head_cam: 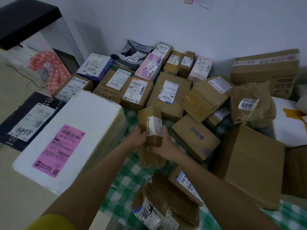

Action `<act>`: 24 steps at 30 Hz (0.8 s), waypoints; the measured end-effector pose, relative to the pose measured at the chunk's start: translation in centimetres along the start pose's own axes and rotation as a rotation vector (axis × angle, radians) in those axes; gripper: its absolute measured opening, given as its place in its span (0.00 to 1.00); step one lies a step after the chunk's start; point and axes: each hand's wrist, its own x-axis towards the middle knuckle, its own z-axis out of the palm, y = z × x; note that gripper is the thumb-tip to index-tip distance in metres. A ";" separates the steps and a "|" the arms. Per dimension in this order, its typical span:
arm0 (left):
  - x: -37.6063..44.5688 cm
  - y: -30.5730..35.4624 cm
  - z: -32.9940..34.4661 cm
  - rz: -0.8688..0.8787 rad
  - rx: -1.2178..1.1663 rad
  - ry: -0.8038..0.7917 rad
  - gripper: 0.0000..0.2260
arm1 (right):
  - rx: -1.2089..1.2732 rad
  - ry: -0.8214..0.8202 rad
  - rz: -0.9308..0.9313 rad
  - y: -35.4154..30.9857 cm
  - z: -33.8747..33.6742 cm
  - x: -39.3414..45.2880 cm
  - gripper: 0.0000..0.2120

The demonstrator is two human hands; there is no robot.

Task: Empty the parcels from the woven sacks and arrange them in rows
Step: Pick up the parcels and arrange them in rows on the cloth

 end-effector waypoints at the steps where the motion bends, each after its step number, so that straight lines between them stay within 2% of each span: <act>1: -0.3 0.2 0.1 0.023 0.034 -0.020 0.19 | -0.047 0.051 -0.007 -0.1 0.3 0.3 0.59; 3: -0.7 0.3 0.0 0.078 0.075 -0.021 0.19 | -0.164 0.160 -0.056 -0.9 0.3 0.3 0.54; 6: -0.4 0.5 -1.0 0.091 0.077 0.150 0.16 | -0.427 0.265 -0.236 -2.9 -1.7 0.3 0.48; 9: -0.8 1.2 -1.8 0.167 0.155 0.308 0.05 | -0.805 0.212 -0.339 -5.3 -4.4 0.2 0.45; 11: -1.0 1.8 -2.5 0.218 0.231 0.378 0.02 | -0.960 0.201 -0.394 -6.4 -6.0 0.5 0.43; 16: -0.5 2.5 -4.5 0.352 0.387 0.488 0.03 | -1.090 0.194 -0.465 -7.8 -7.6 2.3 0.40; 20: 0.0 2.6 -5.3 0.424 0.636 0.606 0.09 | -1.159 0.247 -0.476 -6.9 -8.3 3.4 0.41; 24: 0.5 2.7 -5.8 0.414 0.776 0.677 0.11 | -1.162 0.154 -0.440 -7.2 -8.4 3.5 0.39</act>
